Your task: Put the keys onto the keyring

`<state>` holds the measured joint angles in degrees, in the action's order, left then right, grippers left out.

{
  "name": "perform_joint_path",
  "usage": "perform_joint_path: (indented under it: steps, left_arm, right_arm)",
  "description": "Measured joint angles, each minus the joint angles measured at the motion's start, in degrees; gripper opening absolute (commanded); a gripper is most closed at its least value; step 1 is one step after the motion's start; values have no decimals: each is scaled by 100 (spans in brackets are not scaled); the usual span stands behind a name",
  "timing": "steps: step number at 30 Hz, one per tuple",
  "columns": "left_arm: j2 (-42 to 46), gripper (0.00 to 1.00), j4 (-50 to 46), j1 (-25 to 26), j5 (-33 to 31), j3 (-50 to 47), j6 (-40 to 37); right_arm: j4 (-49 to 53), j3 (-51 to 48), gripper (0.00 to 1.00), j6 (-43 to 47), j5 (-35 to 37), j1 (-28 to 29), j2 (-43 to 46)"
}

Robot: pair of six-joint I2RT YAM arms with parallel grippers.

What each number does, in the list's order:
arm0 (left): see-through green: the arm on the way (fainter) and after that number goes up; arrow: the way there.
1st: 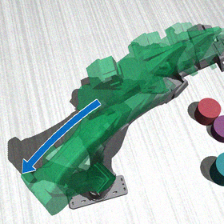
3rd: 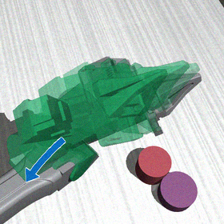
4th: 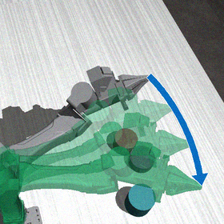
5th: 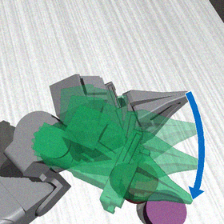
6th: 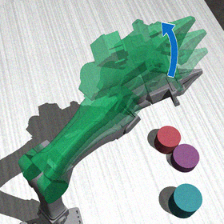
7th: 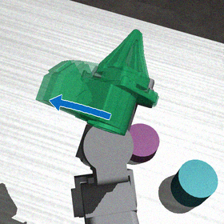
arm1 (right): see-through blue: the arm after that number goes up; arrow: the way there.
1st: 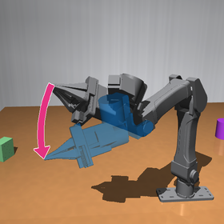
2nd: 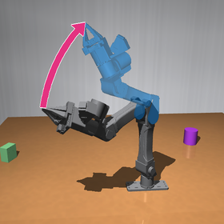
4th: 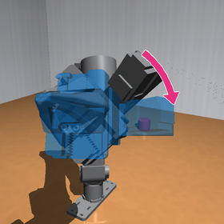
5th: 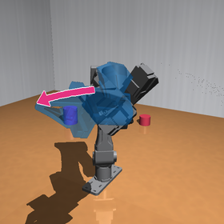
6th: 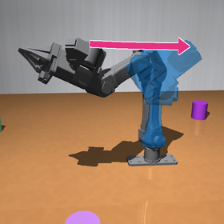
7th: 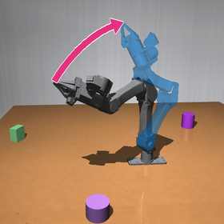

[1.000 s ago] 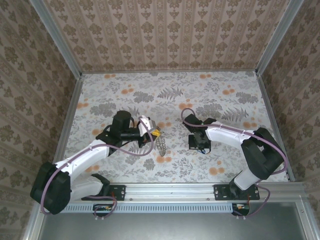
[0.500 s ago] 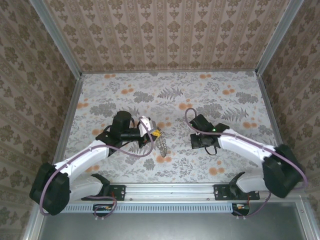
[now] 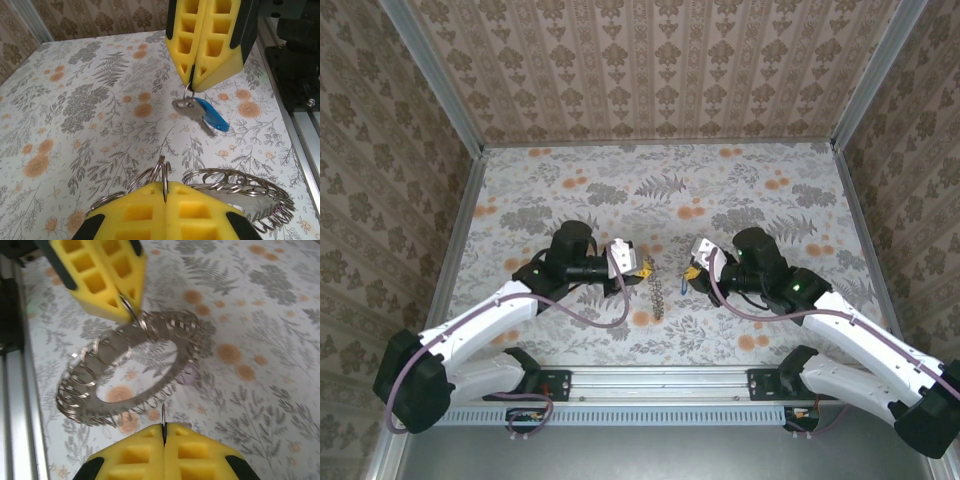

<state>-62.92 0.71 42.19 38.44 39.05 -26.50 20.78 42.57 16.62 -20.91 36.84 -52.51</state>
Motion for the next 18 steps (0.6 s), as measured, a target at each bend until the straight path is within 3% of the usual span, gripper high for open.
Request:
perform_joint_path:
  steps: [10, 18]
  left_arm:
    - [-201, 0, -26, 531, -883, 275, 175]
    - [-219, 0, 229, 656, -1143, 271, 424]
  right_arm:
    - [-374, 7, 0, 55, -525, 63, -2]
    - [-658, 15, 0, -203, -575, 81, -236]
